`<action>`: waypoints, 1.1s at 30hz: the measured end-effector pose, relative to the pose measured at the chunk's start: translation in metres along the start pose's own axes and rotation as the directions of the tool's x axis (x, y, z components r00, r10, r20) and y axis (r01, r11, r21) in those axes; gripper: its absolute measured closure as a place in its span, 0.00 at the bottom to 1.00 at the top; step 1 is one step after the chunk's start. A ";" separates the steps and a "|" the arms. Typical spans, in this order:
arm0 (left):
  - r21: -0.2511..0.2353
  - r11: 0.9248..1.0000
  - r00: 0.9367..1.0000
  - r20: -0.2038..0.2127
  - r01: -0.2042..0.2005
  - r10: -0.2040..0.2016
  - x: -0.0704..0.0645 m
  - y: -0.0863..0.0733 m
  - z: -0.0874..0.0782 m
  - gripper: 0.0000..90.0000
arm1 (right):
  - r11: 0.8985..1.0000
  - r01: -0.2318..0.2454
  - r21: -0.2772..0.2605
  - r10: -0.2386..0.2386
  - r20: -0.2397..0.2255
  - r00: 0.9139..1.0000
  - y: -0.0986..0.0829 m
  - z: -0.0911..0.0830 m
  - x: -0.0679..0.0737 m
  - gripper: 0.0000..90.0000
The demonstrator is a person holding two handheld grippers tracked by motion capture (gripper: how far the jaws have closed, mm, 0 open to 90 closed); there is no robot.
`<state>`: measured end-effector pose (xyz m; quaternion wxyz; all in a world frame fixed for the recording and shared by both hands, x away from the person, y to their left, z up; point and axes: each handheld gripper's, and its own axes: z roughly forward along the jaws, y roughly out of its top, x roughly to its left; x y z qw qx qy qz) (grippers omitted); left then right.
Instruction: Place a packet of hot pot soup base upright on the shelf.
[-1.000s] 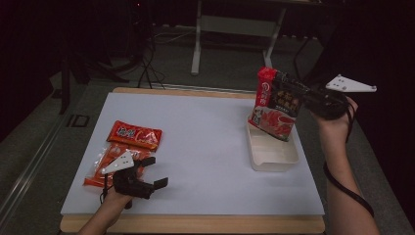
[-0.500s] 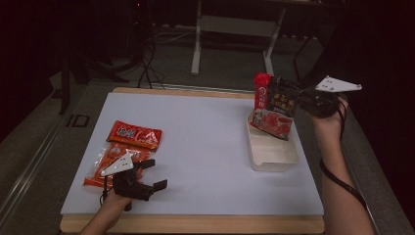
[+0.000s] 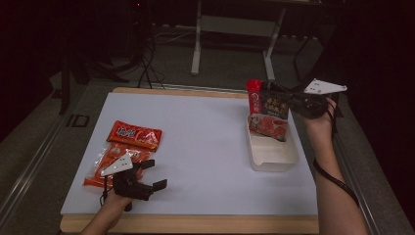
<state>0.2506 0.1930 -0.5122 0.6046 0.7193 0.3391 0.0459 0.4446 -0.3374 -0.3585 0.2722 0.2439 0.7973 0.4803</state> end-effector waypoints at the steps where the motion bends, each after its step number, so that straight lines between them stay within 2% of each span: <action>1: -0.002 1.000 1.000 -0.001 0.000 0.000 0.000 0.000 0.000 0.01 | 1.000 0.000 0.000 0.000 -0.010 1.000 -0.001 0.001 0.000 0.84; 2: -0.002 1.000 1.000 -0.001 0.000 0.000 0.000 0.000 0.000 0.01 | 1.000 0.000 0.000 0.000 -0.010 1.000 -0.001 0.001 0.000 0.84; 4: -0.005 1.000 1.000 0.000 0.003 -0.003 0.000 0.000 0.000 0.01 | 1.000 0.005 -0.002 -0.005 -0.044 0.999 -0.004 0.003 0.000 0.84; 5: -0.004 1.000 1.000 0.001 0.002 -0.002 0.000 0.000 0.000 0.01 | 1.000 0.013 -0.005 -0.013 -0.047 0.999 -0.005 0.003 -0.001 0.84; 10: -0.005 1.000 1.000 0.006 0.011 -0.011 0.000 -0.001 0.000 0.01 | 1.000 0.009 -0.007 -0.009 -0.078 0.997 -0.006 0.005 -0.002 0.83; 11: -0.004 1.000 1.000 0.007 0.007 -0.007 0.000 -0.001 0.000 0.01 | 1.000 -0.002 0.005 0.003 -0.090 0.996 -0.011 0.008 -0.002 0.83; 17: -0.003 1.000 1.000 0.006 0.013 -0.013 0.001 -0.002 0.000 0.01 | 0.997 -0.072 -0.024 0.070 -0.071 0.995 -0.022 0.007 -0.003 0.82; 22: 0.001 1.000 1.000 0.004 0.007 -0.007 0.001 -0.002 0.000 0.01 | 0.995 -0.080 -0.054 0.076 -0.073 0.994 -0.030 0.006 -0.003 0.82; 25: 0.004 1.000 1.000 0.005 0.007 -0.007 0.001 -0.003 0.001 0.01 | 0.996 -0.086 -0.010 0.085 -0.072 0.994 -0.041 0.010 -0.001 0.81; 26: 0.005 1.000 1.000 0.004 0.007 -0.007 0.001 -0.003 0.001 0.02 | 0.994 -0.098 -0.041 0.095 -0.074 0.993 -0.047 0.009 -0.001 0.80; 28: 0.011 1.000 1.000 0.002 0.006 -0.006 0.002 -0.003 0.001 0.01 | 0.985 -0.158 -0.064 0.153 -0.084 0.985 -0.054 0.005 -0.003 0.80; 29: 0.010 1.000 1.000 0.003 0.010 -0.010 0.002 -0.003 0.002 0.01 | 0.984 -0.162 -0.073 0.155 -0.084 0.984 -0.057 0.003 -0.003 0.79; 31: 0.009 1.000 1.000 0.004 0.010 -0.010 0.002 -0.003 0.002 0.01 | 0.980 -0.190 -0.059 0.185 -0.080 0.980 -0.058 0.001 -0.004 0.76; 33: 0.009 1.000 1.000 0.005 0.004 -0.004 0.001 -0.002 0.002 0.01 | 0.980 -0.194 -0.036 0.192 -0.059 0.980 -0.056 -0.002 -0.003 0.73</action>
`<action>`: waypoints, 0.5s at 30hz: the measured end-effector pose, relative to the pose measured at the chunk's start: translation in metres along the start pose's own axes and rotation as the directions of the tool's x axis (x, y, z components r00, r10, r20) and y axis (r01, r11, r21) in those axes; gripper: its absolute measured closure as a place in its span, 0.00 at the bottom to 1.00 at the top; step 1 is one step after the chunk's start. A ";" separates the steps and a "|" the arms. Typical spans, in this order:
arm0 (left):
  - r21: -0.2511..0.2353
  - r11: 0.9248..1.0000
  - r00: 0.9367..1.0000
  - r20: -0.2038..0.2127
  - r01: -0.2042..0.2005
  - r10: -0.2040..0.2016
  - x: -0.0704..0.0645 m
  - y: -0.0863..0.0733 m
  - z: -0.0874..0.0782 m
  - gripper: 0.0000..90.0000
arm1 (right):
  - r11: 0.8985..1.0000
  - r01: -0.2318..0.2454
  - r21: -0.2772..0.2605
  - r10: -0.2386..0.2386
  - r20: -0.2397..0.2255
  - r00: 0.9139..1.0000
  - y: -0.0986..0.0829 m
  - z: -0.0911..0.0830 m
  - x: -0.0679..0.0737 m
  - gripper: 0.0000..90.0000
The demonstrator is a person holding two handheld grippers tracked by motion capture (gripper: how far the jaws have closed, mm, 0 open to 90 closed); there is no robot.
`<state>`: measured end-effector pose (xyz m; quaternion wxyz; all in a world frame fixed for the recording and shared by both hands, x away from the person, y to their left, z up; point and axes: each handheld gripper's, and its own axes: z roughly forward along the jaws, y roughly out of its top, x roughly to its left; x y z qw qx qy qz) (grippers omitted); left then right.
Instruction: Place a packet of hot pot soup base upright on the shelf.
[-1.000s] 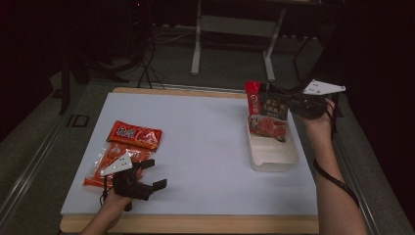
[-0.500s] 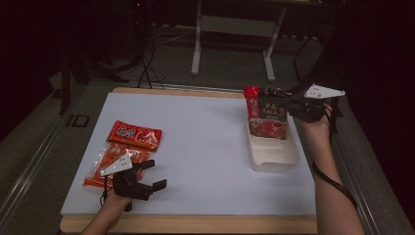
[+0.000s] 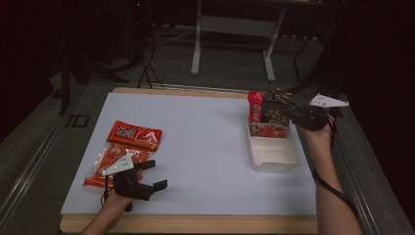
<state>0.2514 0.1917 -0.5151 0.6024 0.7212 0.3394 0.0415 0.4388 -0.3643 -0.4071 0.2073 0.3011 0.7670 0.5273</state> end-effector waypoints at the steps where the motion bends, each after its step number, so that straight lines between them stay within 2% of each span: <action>1: 0.000 1.000 1.000 0.000 -0.003 0.003 0.000 0.000 0.000 0.01 | 1.000 -0.002 0.012 0.002 0.006 1.000 0.002 -0.001 0.001 0.71; 3: 0.002 1.000 1.000 -0.002 -0.004 0.004 -0.001 0.000 0.000 0.02 | 0.999 -0.017 0.045 0.016 0.023 1.000 0.006 -0.002 0.005 0.69; 4: 0.002 1.000 1.000 -0.006 0.000 0.000 0.000 0.000 0.000 0.01 | 0.998 -0.020 0.060 0.018 0.043 0.999 0.008 -0.003 0.007 0.64; 5: 0.004 1.000 1.000 -0.019 0.002 -0.002 0.000 0.000 0.000 0.01 | 0.997 -0.041 0.059 0.038 0.054 0.998 0.009 -0.003 0.008 0.57; 6: 0.004 1.000 1.000 -0.019 0.002 -0.002 0.000 0.000 0.000 0.01 | 0.997 -0.041 0.059 0.038 0.054 0.998 0.009 -0.003 0.008 0.57; 8: -0.007 1.000 1.000 -0.028 -0.011 0.011 0.001 0.000 -0.001 0.02 | 0.995 -0.095 -0.004 0.095 0.038 0.995 0.017 -0.010 0.009 0.53; 9: -0.007 1.000 0.999 -0.029 -0.018 0.018 0.001 0.001 -0.001 0.01 | 0.995 -0.096 -0.008 0.096 0.052 0.994 0.021 -0.012 0.010 0.49; 12: -0.008 0.999 0.999 -0.031 -0.041 0.041 -0.001 0.003 -0.002 0.02 | 0.995 -0.097 -0.006 0.097 0.060 0.993 0.026 -0.016 0.012 0.49; 13: -0.010 0.999 0.999 -0.029 -0.044 0.043 -0.001 0.003 -0.002 0.02 | 0.997 -0.080 -0.011 0.080 0.078 0.994 0.035 -0.021 0.016 0.47; 15: -0.013 0.998 0.998 -0.028 -0.056 0.055 -0.002 0.003 -0.001 0.02 | 0.997 -0.069 -0.023 0.071 0.083 0.994 0.042 -0.025 0.020 0.46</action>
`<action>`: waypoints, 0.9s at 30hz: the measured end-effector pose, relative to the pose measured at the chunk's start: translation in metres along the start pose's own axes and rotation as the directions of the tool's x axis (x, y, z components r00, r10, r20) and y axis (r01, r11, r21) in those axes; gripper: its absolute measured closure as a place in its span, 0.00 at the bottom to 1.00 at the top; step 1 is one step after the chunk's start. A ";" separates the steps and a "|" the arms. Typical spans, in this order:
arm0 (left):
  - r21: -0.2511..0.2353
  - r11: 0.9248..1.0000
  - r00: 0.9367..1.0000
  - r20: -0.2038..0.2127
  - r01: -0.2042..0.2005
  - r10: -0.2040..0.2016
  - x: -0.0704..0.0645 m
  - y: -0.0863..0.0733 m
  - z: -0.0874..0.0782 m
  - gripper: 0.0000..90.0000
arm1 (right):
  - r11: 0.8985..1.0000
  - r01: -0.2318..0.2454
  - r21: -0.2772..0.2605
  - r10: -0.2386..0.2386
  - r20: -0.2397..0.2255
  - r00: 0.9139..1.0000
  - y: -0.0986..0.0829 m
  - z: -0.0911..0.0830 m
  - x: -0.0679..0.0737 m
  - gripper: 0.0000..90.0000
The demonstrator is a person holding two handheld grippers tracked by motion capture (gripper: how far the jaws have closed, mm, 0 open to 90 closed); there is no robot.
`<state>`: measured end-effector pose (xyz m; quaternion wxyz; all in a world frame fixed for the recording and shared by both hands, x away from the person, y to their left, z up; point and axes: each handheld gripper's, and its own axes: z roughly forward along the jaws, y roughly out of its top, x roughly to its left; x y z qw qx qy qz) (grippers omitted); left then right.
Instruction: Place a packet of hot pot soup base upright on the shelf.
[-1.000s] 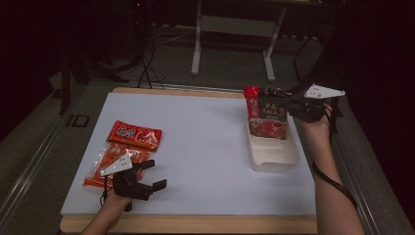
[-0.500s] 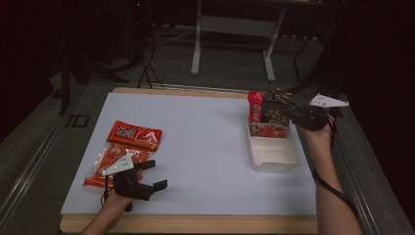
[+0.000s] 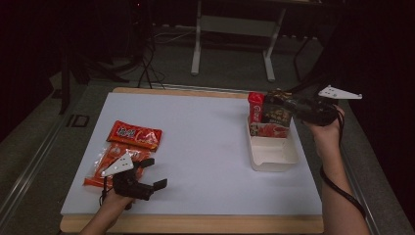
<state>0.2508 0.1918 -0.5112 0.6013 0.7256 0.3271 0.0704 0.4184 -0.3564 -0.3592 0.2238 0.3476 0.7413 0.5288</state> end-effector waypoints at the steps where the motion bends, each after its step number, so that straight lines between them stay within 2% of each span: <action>1: 0.000 1.000 1.000 0.000 0.000 0.000 0.000 0.000 0.000 0.02 | 1.000 0.000 0.000 0.000 0.000 1.000 0.000 0.000 0.000 0.46; 5: 0.015 1.000 1.000 -0.007 0.016 -0.016 0.000 0.000 0.001 0.02 | 0.999 -0.003 -0.040 0.002 -0.019 1.000 0.016 -0.006 0.013 0.37; 7: 0.025 0.999 1.000 -0.012 0.022 -0.021 0.000 0.000 0.001 0.02 | 0.999 0.012 -0.038 -0.013 -0.016 1.000 0.020 -0.006 0.017 0.34; 9: 0.046 0.999 0.999 -0.036 0.025 -0.023 0.000 0.000 0.001 0.02 | 0.999 0.018 -0.031 -0.019 -0.020 1.000 0.025 -0.004 0.025 0.28; 10: 0.070 0.997 0.999 -0.036 0.028 -0.026 0.000 0.002 0.000 0.02 | 0.999 0.031 -0.028 -0.032 -0.032 0.999 0.028 -0.002 0.032 0.22; 11: 0.070 0.997 0.999 -0.036 0.028 -0.026 0.000 0.002 0.000 0.02 | 0.999 0.031 -0.028 -0.032 -0.032 0.999 0.028 -0.002 0.032 0.22; 12: 0.074 0.997 0.999 -0.042 0.026 -0.023 -0.001 0.003 -0.001 0.02 | 0.999 0.033 -0.026 -0.034 -0.042 0.999 0.029 0.001 0.039 0.17; 13: 0.074 0.997 0.999 -0.045 0.019 -0.015 -0.002 0.004 -0.003 0.02 | 0.999 0.033 -0.026 -0.034 -0.042 0.999 0.029 0.001 0.039 0.17; 15: 0.078 0.997 0.998 -0.058 -0.002 0.006 -0.003 0.006 -0.005 0.05 | 0.999 0.032 -0.035 -0.035 -0.072 0.997 0.029 0.003 0.046 0.15; 19: 0.063 0.998 0.998 -0.050 -0.020 0.023 -0.003 0.010 -0.011 0.08 | 0.998 0.035 -0.057 -0.041 -0.114 0.993 0.027 0.004 0.064 0.13; 27: 0.081 0.996 0.995 -0.090 -0.028 0.036 0.003 0.018 -0.025 0.10 | 0.995 0.076 -0.071 -0.086 -0.160 0.983 0.012 -0.001 0.095 0.15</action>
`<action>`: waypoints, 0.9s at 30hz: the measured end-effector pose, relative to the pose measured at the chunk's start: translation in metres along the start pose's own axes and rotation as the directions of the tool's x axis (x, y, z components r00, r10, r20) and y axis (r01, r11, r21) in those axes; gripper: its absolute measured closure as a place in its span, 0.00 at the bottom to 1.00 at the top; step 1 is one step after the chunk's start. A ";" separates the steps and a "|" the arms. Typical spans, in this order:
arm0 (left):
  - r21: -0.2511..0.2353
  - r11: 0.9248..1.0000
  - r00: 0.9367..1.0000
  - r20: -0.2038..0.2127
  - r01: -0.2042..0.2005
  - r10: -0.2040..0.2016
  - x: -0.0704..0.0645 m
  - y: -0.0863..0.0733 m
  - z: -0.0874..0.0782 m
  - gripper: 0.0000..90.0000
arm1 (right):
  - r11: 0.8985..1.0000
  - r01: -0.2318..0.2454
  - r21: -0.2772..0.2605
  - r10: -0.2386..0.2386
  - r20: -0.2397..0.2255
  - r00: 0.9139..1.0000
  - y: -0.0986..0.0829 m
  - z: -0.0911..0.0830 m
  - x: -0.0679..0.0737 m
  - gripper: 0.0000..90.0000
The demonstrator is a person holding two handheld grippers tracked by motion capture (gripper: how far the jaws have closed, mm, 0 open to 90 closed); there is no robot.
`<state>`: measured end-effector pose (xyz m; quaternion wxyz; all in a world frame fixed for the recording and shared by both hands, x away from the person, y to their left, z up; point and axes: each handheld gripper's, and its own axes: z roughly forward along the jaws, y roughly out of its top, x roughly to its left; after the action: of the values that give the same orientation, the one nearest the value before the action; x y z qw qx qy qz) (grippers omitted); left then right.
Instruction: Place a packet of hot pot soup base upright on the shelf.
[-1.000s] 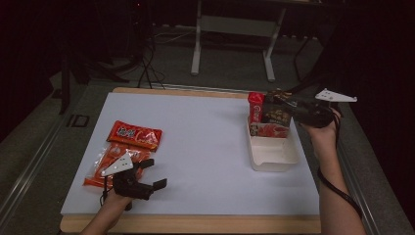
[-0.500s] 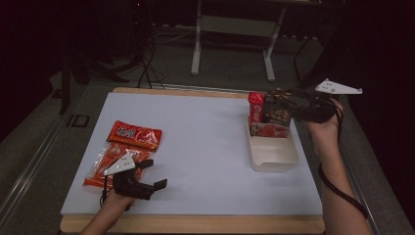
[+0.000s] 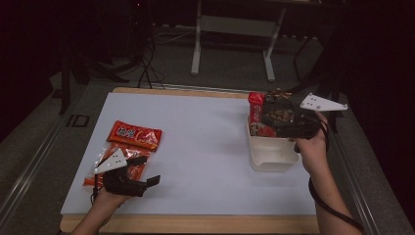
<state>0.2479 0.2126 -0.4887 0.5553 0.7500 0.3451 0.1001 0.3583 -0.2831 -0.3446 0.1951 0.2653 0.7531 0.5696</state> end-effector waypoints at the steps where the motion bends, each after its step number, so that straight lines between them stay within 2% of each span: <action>1: 0.005 1.000 1.000 -0.005 -0.001 0.001 0.001 0.000 -0.002 0.11 | 1.000 -0.001 -0.006 0.001 -0.023 1.000 -0.002 -0.001 0.003 0.15; 5: 0.011 1.000 0.999 -0.043 0.011 -0.011 0.007 0.001 -0.009 0.16 | 1.000 0.002 -0.007 -0.003 -0.054 0.999 -0.012 -0.004 0.015 0.16; 8: 0.017 1.000 0.997 -0.071 0.007 -0.006 0.012 0.002 -0.015 0.17 | 1.000 0.013 0.015 -0.012 -0.057 0.998 -0.020 -0.005 0.024 0.16; 13: 0.024 1.000 0.994 -0.113 0.009 -0.006 0.022 0.002 -0.025 0.25 | 1.000 -0.005 0.009 0.006 -0.083 0.997 -0.038 -0.007 0.037 0.16; 18: 0.030 0.999 0.990 -0.141 0.017 -0.013 0.029 0.003 -0.032 0.34 | 0.999 -0.021 0.027 0.024 -0.121 0.992 -0.057 -0.008 0.049 0.15; 20: 0.036 0.999 0.986 -0.165 0.022 -0.016 0.032 0.003 -0.034 0.37 | 0.999 -0.019 0.045 0.025 -0.130 0.991 -0.063 -0.009 0.054 0.15; 22: 0.049 0.998 0.979 -0.202 0.028 -0.017 0.035 0.004 -0.035 0.40 | 0.998 -0.038 0.043 0.045 -0.149 0.988 -0.068 -0.010 0.058 0.15; 23: 0.052 0.998 0.978 -0.209 0.034 -0.022 0.037 0.004 -0.036 0.42 | 0.998 -0.045 0.038 0.050 -0.154 0.987 -0.070 -0.011 0.060 0.15; 25: 0.062 0.997 0.967 -0.254 0.046 -0.029 0.042 0.004 -0.036 0.47 | 0.998 -0.046 0.042 0.052 -0.164 0.985 -0.074 -0.013 0.065 0.15; 27: 0.064 0.996 0.960 -0.279 0.061 -0.041 0.048 0.004 -0.038 0.55 | 0.998 -0.042 0.043 0.049 -0.174 0.984 -0.077 -0.014 0.071 0.15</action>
<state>0.2649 0.2714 -0.4827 0.4766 0.7390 0.4419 0.1773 0.2809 -0.2663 -0.4145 0.1100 0.2352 0.7720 0.5802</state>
